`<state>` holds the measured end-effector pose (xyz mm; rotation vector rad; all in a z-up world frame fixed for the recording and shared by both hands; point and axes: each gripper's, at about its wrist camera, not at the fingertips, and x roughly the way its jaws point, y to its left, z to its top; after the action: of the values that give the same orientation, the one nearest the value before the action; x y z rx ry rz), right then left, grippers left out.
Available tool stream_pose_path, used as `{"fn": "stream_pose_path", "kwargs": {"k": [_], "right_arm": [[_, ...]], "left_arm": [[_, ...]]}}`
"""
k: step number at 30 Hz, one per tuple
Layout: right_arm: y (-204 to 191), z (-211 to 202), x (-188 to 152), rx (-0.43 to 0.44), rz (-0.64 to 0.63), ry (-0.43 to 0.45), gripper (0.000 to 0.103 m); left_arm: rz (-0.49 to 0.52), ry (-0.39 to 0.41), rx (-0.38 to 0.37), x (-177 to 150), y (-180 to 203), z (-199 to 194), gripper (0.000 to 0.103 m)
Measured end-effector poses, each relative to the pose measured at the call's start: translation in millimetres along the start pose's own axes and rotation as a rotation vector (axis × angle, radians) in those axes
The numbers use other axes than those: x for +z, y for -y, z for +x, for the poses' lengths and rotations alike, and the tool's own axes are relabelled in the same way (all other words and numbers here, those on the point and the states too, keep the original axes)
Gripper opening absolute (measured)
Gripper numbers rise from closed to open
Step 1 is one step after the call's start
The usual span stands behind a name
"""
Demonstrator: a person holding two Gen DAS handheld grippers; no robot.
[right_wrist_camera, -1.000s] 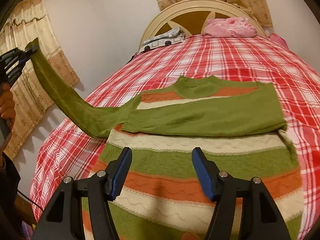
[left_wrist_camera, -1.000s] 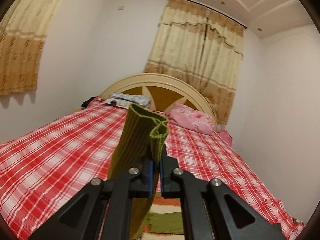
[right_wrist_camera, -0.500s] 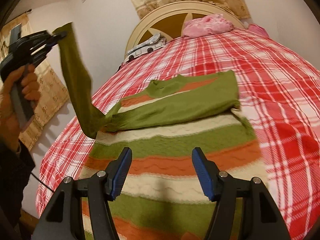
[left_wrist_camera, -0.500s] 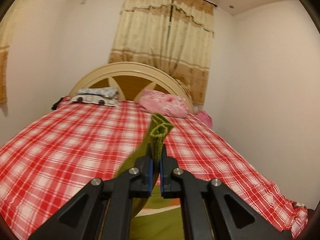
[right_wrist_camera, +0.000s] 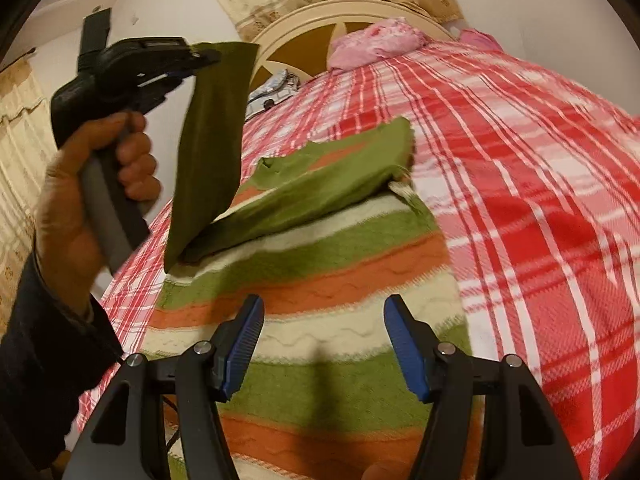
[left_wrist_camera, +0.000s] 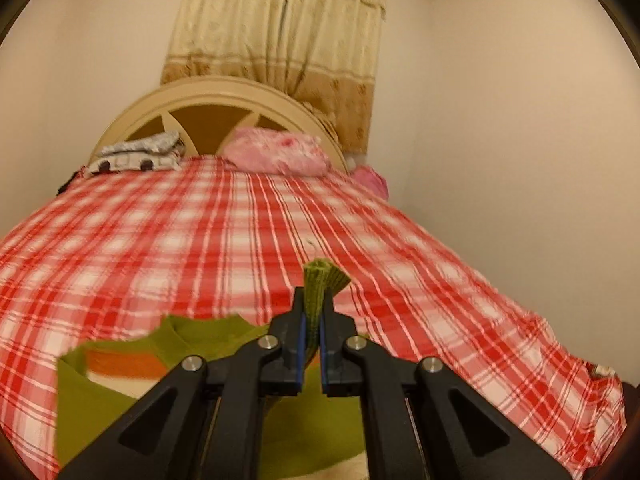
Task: Fold small clothes
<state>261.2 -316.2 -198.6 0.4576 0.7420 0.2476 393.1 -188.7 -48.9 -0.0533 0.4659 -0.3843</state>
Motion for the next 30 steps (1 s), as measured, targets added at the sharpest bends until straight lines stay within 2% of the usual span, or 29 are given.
{"fn": "stream_pose_path", "kwargs": {"k": [5, 9, 12, 13, 14, 16, 18, 20, 24, 25, 27, 30], "right_arm": [[9, 1, -10, -0.023, 0.016, -0.015, 0.063], [14, 0, -13, -0.025, 0.038, -0.01, 0.063], [13, 0, -15, -0.038, 0.034, -0.004, 0.063], [11, 0, -15, -0.045, 0.029, -0.004, 0.063], [11, 0, -15, -0.049, 0.025, -0.003, 0.063], [10, 0, -16, -0.053, 0.018, -0.003, 0.063], [10, 0, -16, -0.055, 0.015, -0.004, 0.063], [9, 1, -14, -0.055, 0.016, -0.011, 0.063], [3, -1, 3, -0.049, -0.013, -0.028, 0.063], [0, -2, 11, -0.043, -0.024, -0.021, 0.063], [-4, 3, 31, -0.03, -0.038, -0.026, 0.063], [-7, 23, 60, -0.045, -0.061, -0.026, 0.063]], "left_arm": [[0.073, -0.072, 0.04, -23, 19, 28, 0.006], [0.078, -0.105, 0.009, -31, 29, 36, 0.008], [0.105, -0.107, -0.021, -32, 35, 28, 0.022], [0.121, -0.092, -0.031, -31, 36, 19, 0.033], [0.135, -0.079, -0.03, -31, 35, 14, 0.048], [0.155, -0.044, -0.021, -30, 30, 1, 0.069], [0.174, -0.015, -0.017, -31, 18, -18, 0.07], [0.212, -0.008, 0.026, -35, 5, -30, 0.076], [0.257, -0.012, 0.183, -58, -41, -49, 0.086], [0.251, -0.03, 0.247, -65, -61, -51, 0.087], [0.204, -0.069, 0.325, -75, -92, -53, 0.087], [0.03, -0.135, 0.404, -89, -147, -56, 0.087]]}}
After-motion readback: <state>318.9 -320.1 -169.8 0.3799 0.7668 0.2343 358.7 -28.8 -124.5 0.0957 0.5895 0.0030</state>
